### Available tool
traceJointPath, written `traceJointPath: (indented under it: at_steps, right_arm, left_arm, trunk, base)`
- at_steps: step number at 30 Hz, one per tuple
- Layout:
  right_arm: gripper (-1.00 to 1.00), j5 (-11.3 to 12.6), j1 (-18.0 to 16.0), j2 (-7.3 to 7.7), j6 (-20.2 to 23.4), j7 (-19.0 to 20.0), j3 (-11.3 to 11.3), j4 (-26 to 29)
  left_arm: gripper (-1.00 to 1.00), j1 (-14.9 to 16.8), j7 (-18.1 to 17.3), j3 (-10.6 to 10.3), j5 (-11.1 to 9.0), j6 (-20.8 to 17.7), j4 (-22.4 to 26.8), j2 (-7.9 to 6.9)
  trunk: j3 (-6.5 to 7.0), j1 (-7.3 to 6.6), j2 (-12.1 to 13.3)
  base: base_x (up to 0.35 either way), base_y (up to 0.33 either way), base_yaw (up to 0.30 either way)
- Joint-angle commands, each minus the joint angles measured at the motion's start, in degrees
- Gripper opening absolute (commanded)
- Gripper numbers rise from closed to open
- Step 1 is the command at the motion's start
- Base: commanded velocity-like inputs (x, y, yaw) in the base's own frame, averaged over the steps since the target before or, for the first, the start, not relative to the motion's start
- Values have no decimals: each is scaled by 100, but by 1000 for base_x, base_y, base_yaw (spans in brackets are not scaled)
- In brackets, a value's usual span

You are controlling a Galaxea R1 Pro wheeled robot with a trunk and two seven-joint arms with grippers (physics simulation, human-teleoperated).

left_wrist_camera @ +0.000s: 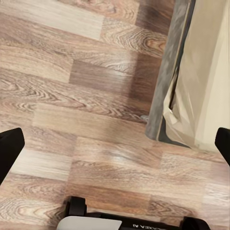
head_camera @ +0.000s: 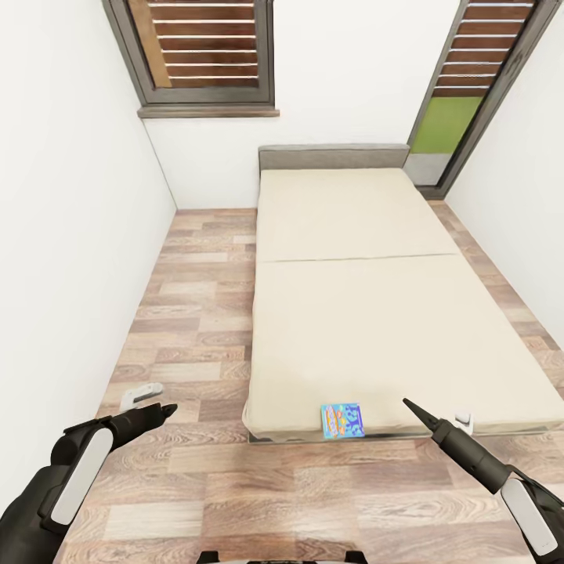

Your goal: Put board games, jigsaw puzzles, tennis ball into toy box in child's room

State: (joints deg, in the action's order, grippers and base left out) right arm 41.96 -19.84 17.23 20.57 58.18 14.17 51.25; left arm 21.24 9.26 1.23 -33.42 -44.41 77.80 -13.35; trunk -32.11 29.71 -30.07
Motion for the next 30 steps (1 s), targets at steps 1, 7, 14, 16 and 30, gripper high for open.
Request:
traceJointPath:
  at_steps: [1, 7, 14, 16, 30]
  right_arm:
    - [100, 38, -2, 1, 53, 9, 0, -1]
    - [100, 38, -2, 2, 53, 9, -1, -1]
    - [100, 35, -2, 0, 53, 8, -1, -1]
    - [100, 34, -2, -7, 53, 5, -2, -1]
    - [100, 32, -2, -135, 53, -124, -2, -1]
  left_arm:
    - [100, 3, 50, 0, -61, -24, 7, -1]
    - [100, 3, 50, 0, -64, -24, 7, -1]
    - [100, 3, 50, 0, -66, -24, 7, -1]
    - [100, 3, 50, 0, -65, -24, 5, -1]
    - [100, 3, 50, 0, -60, -24, 2, -1]
  trunk:
    - [3, 2, -7]
    - [25, 46, -87]
    - [-35, 200, -368]
    - [-51, 244, -448]
    - [-152, 530, -969]
  base:
    - [0, 0, 0]
    - [0, 0, 0]
    - [0, 0, 0]
    - [0, 0, 0]
    - [0, 0, 0]
